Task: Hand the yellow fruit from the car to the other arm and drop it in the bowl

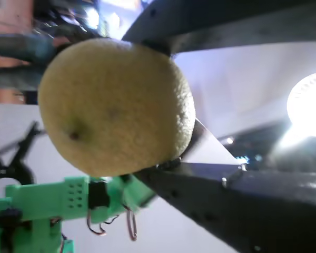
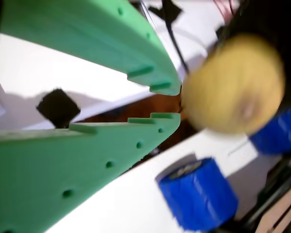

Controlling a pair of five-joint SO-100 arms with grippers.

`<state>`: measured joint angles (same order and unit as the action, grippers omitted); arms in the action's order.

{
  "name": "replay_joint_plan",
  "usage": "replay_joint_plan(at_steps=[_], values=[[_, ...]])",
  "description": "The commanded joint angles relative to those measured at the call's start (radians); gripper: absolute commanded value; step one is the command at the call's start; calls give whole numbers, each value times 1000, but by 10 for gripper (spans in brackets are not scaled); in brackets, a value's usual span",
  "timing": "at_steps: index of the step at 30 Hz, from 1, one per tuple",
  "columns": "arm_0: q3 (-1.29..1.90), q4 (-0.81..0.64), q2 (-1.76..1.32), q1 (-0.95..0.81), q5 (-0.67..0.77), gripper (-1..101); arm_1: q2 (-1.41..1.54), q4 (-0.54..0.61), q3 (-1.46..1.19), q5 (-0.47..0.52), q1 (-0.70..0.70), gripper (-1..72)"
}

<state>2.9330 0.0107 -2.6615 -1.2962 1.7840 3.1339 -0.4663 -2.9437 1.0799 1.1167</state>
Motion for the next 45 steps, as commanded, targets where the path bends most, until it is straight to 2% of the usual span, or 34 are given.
replay_joint_plan(at_steps=[1,9,12,14,16,25,31,36,39,45], values=[[-5,-60,-31,-8,21,1,31,29,34,17,31,1],[2,-60,-29,-8,23,1,69,29,43,31,11,44],[2,-63,-29,-8,23,1,72,25,48,31,11,113],[2,-63,-29,-8,23,1,55,20,58,29,12,217],[2,-63,-29,-8,23,1,31,-6,80,28,21,268],[3,-58,-28,-6,23,1,-104,-3,133,25,28,312],[3,-58,-28,-6,23,1,-267,118,172,15,15,334],[3,-54,-26,-6,23,1,-333,175,193,12,-9,375],[3,-54,-26,-6,23,1,-367,164,201,8,-23,384],[3,-57,-26,-5,21,1,-376,41,212,-48,-31,391]])
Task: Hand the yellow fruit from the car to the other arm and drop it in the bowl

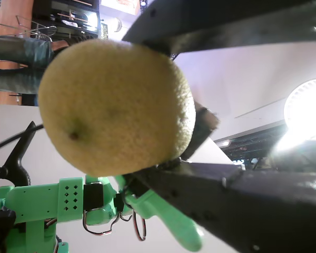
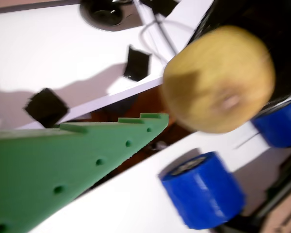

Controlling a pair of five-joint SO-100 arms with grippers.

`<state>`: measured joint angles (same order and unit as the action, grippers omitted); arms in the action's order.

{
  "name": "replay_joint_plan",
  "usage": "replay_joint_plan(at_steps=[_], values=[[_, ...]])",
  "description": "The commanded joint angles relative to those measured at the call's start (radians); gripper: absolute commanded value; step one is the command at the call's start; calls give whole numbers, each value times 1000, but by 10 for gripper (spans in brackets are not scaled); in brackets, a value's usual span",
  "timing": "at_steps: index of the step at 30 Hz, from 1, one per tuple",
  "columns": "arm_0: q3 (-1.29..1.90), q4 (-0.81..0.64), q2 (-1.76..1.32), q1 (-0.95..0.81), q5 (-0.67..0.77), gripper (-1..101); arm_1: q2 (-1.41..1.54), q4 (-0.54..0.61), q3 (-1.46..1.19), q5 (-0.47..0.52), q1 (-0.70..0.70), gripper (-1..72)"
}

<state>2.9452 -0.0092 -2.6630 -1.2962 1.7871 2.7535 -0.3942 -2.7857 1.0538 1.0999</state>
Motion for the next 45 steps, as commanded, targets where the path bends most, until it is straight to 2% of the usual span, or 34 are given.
replay_joint_plan(at_steps=[1,18,25,36,45], values=[[-9,-38,-25,-5,17,1,-3,-41,54,-23,-17,394],[-15,-41,-23,-3,12,1,-126,-49,121,-35,-87,462],[-11,-43,-21,-2,18,1,-158,18,164,-28,-63,464],[-9,-49,-21,0,20,1,-324,198,213,-11,-64,457],[-9,-49,-21,2,20,1,-457,253,252,-15,-72,439]])
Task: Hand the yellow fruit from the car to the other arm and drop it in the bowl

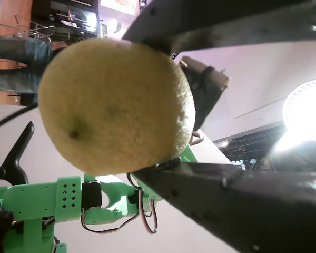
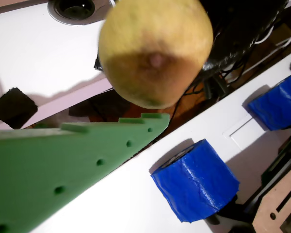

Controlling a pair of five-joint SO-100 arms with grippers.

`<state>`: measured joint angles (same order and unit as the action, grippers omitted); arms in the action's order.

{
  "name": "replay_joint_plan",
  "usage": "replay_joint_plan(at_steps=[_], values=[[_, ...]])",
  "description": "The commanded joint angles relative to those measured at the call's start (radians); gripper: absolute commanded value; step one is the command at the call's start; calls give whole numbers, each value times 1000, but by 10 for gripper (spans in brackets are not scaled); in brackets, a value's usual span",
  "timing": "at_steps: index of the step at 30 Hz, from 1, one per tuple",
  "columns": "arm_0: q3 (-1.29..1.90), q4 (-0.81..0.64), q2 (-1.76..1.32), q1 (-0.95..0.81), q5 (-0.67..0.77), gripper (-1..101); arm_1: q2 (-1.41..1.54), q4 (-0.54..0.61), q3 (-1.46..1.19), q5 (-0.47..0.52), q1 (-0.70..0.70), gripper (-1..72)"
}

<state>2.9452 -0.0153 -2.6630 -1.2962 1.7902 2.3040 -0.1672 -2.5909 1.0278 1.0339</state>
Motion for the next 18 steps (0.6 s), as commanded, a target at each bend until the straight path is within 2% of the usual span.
replay_joint_plan(at_steps=[1,13,18], values=[[-9,-43,-20,2,17,1,-20,28,61,11,-6,436],[-9,-43,-18,0,15,1,-92,57,94,3,3,422],[-9,-43,-18,0,15,1,-98,34,112,9,12,355]])
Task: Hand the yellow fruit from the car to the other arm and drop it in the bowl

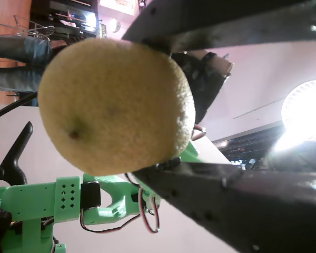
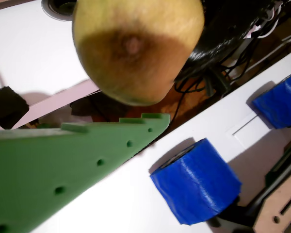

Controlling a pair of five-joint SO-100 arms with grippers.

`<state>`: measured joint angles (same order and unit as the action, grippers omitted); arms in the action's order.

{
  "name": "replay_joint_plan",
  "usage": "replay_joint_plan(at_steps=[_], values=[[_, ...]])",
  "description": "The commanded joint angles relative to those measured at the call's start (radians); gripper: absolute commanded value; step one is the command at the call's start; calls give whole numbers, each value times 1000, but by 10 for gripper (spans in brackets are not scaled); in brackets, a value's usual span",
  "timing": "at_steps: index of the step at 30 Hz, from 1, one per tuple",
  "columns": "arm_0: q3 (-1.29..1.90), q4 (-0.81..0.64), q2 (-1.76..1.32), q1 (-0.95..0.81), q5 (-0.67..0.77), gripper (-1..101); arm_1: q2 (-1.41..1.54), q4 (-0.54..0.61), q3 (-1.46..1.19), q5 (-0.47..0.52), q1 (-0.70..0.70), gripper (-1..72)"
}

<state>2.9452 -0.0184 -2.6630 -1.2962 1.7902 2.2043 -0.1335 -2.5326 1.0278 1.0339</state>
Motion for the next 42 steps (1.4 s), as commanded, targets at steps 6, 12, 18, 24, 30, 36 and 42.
replay_joint_plan(at_steps=[6,12,18,24,30,36,42], values=[[-9,-40,-18,0,15,1,20,-40,61,26,35,1],[-9,-40,-18,0,15,1,29,-43,69,26,43,1],[-9,-40,-18,2,9,96,29,-34,64,26,38,0],[-9,-32,-18,2,6,518,20,-20,58,26,31,0],[-9,-32,-18,2,6,579,25,-18,58,26,23,0],[-9,-32,-18,3,6,574,38,-15,49,26,17,0],[-9,-32,-18,3,6,571,106,-51,43,26,-37,0]])
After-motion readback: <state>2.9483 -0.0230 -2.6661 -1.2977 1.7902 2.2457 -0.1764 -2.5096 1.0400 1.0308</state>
